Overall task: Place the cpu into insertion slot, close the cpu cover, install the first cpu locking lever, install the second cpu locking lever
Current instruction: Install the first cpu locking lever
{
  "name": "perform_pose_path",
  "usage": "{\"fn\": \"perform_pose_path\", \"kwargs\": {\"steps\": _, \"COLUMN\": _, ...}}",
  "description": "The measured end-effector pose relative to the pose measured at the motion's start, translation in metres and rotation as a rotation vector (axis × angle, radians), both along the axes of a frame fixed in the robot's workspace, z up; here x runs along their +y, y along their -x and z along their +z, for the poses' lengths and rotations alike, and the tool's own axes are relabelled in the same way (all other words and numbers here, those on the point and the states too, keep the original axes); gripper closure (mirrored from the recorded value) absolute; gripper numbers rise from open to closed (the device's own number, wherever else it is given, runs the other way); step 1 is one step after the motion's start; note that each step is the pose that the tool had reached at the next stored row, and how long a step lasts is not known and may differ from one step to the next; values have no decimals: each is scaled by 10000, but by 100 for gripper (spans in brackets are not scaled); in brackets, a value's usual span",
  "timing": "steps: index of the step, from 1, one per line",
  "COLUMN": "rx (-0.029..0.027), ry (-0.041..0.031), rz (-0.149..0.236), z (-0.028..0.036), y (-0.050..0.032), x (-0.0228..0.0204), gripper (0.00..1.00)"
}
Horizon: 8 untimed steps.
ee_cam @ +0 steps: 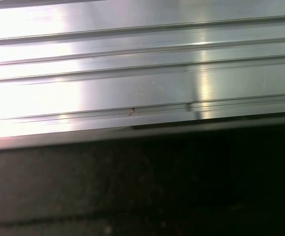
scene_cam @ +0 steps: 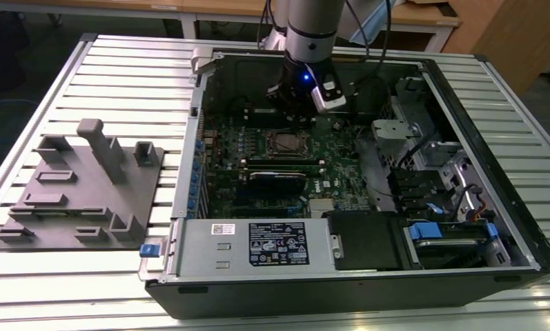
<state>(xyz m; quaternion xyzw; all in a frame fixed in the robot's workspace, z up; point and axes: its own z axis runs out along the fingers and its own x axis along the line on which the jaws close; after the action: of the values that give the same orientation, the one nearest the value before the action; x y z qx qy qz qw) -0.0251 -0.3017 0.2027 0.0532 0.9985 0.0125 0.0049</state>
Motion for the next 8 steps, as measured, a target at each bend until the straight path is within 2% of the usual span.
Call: {"fn": "perform_pose_path", "kwargs": {"steps": 8, "rx": 0, "ry": 0, "rz": -1, "z": -19, "y": -4, "x": 0, "gripper": 89}}
